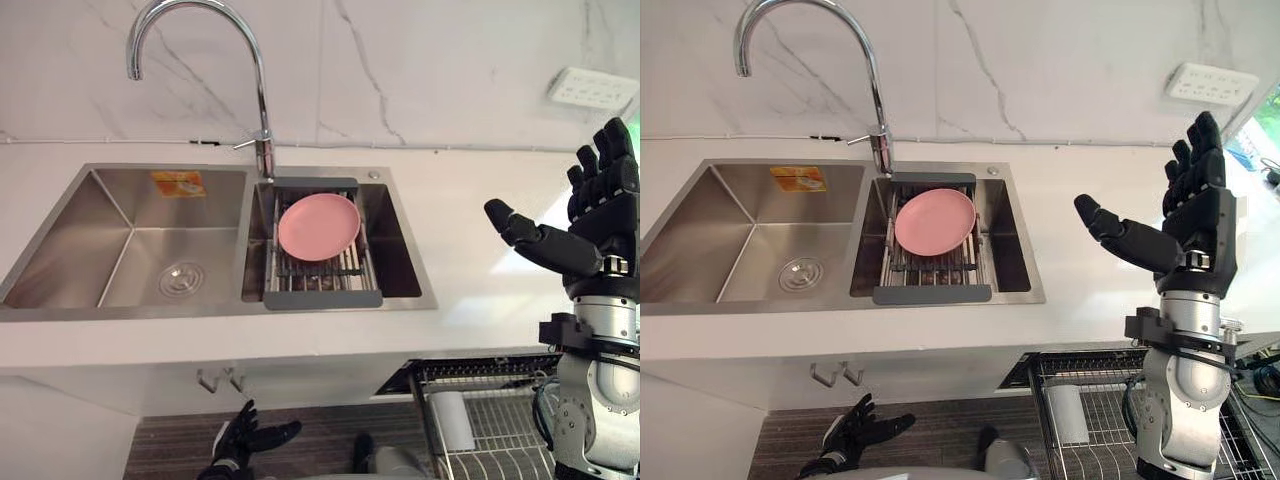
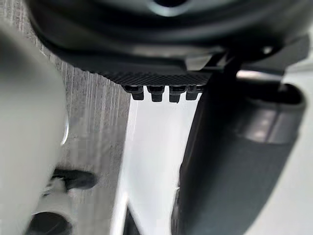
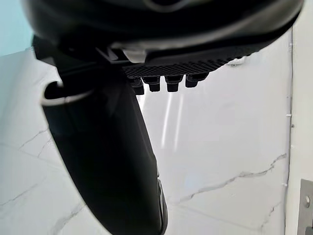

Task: Walk over to the sink, pick up the cup, carry it to the dishwasher, place the cup inside the dishwasher, then close the dishwasher door

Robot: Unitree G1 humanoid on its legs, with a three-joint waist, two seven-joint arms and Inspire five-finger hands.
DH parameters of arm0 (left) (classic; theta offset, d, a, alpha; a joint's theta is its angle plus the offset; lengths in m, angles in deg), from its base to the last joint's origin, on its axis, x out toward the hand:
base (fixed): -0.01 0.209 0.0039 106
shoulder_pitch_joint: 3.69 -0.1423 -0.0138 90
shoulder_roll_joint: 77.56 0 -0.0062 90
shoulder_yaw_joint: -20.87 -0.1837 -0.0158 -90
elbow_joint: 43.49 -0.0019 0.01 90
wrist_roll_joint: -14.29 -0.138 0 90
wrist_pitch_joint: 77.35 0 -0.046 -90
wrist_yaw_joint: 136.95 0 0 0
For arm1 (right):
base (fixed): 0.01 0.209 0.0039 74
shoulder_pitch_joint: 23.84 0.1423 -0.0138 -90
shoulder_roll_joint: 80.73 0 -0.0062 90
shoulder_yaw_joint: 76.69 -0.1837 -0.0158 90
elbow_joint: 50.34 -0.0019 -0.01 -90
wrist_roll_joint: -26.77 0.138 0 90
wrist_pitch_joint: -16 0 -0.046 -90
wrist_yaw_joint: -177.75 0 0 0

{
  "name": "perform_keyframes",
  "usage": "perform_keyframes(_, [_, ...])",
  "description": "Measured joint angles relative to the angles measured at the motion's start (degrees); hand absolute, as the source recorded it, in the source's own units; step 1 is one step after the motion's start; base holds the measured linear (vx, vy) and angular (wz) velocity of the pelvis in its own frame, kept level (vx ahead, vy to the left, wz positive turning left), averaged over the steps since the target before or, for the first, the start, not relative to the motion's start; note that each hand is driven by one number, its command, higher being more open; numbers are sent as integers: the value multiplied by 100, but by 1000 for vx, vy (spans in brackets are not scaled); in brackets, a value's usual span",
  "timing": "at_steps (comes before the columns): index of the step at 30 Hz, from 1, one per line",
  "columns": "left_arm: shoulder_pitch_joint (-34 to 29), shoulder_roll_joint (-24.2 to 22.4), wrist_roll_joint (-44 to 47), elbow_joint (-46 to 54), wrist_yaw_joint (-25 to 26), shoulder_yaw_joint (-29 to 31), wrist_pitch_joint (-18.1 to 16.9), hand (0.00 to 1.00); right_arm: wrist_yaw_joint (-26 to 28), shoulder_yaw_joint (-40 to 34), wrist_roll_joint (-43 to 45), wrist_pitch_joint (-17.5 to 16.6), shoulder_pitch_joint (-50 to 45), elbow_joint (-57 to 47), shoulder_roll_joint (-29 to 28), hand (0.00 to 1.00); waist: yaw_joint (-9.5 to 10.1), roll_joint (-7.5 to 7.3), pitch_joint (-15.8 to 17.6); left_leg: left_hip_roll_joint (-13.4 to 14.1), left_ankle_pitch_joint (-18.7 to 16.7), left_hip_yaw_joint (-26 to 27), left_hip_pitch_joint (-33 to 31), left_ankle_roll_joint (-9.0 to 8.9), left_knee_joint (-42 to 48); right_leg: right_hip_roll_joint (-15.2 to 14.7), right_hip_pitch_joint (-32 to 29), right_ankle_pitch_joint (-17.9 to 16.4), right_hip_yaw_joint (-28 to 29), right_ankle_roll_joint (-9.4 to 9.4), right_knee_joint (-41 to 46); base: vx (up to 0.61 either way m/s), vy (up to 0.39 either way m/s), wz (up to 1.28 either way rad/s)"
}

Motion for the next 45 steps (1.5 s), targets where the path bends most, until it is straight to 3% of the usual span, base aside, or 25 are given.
perform_keyframes(2, [3,-52,-71,11,195,113,-105,100,57,76,1,0,35,-4,3,100,12,6,37,38,-58,-27,-311,-45,683,-44,63,-73,-13,-38,-71,5,-12,16])
perform_keyframes(4, [-21,-125,-398,98,455,290,-291,100,70,78,4,18,48,-99,90,100,-11,128,181,193,-11,-16,-823,-27,2046,-27,519,-5,30,-114,-477,-5,12,35])
perform_keyframes(5, [-39,-160,-428,135,499,362,-322,100,65,77,6,20,58,-102,113,100,1,72,248,245,-189,-15,-894,-15,2196,-51,620,-7,61,-113,-519,-11,67,23])
perform_keyframes(7, [-117,-181,-465,277,631,410,-366,100,67,79,8,20,145,-81,139,100,36,108,254,185,-346,-85,-1198,9,1669,-93,739,-36,318,-70,-661,-20,52,-2])
perform_keyframes(8, [-140,-198,-475,307,671,414,-385,100,70,87,8,20,169,-74,170,100,33,146,254,191,-301,-173,-1242,-63,1394,-76,725,-57,354,-36,-669,-14,125,-38])
perform_keyframes(10, [-217,-286,-511,388,877,559,-393,100,78,177,8,-11,196,-71,278,100,111,305,223,153,125,-108,-1160,35,1004,-6,749,-15,698,126,-850,17,165,-76])
perform_keyframes(12, [-222,-187,-588,387,906,477,-428,100,100,213,8,-213,196,-85,296,100,91,185,203,-63,330,135,-1074,92,642,-176,656,175,821,251,-1008,92,152,-45])
perform_keyframes(14, [-242,-142,-580,368,904,445,-416,100,91,196,8,-361,196,-84,292,100,1,156,206,-262,505,165,-999,237,394,-333,654,349,823,301,-1136,101,118,-4])
perform_keyframes(15, [-438,209,-703,440,776,284,-455,100,332,209,14,-487,197,-82,142,100,159,-214,111,-434,551,1,-837,288,248,-403,765,366,656,383,-1173,25,19,3])
perform_keyframes(22, [-433,225,-666,436,679,291,-414,100,345,228,21,-512,197,-82,65,100,172,-214,109,-422,552,-3,-878,288,219,-414,722,364,639,381,-1165,0,0,0])
perform_keyframes(27, [-334,256,-146,194,126,477,23,100,691,495,241,-515,199,88,-2,100,192,-234,53,-420,584,-37,-963,298,165,-440,644,362,527,377,-1157,2,-11,5])
perform_keyframes(30, [-228,301,242,-186,-144,715,392,100,1057,740,133,-478,204,367,-3,100,242,-341,-35,-418,691,-147,-937,273,13,-457,698,358,268,372,-1176,27,-40,20])
perform_keyframes(33, [-205,351,521,-585,-382,976,810,100,1225,995,-811,-275,278,572,111,100,317,-433,-71,-392,755,-234,-780,218,-132,-407,873,361,71,368,-1239,23,-62,17])
perform_keyframes(39, [-188,380,557,-717,-391,1083,824,100,990,1208,-3261,-222,456,584,422,100,366,-503,-93,-396,792,-223,-477,181,-359,-397,1096,344,-9,341,-1261,-39,-28,-1])
perform_keyframes(45, [-166,397,551,-857,-384,1143,863,100,975,1645,-4603,-211,669,584,780,100,319,-521,-105,-414,916,-213,-290,153,-615,-393,1177,317,-33,305,-1263,-34,-11,-1])
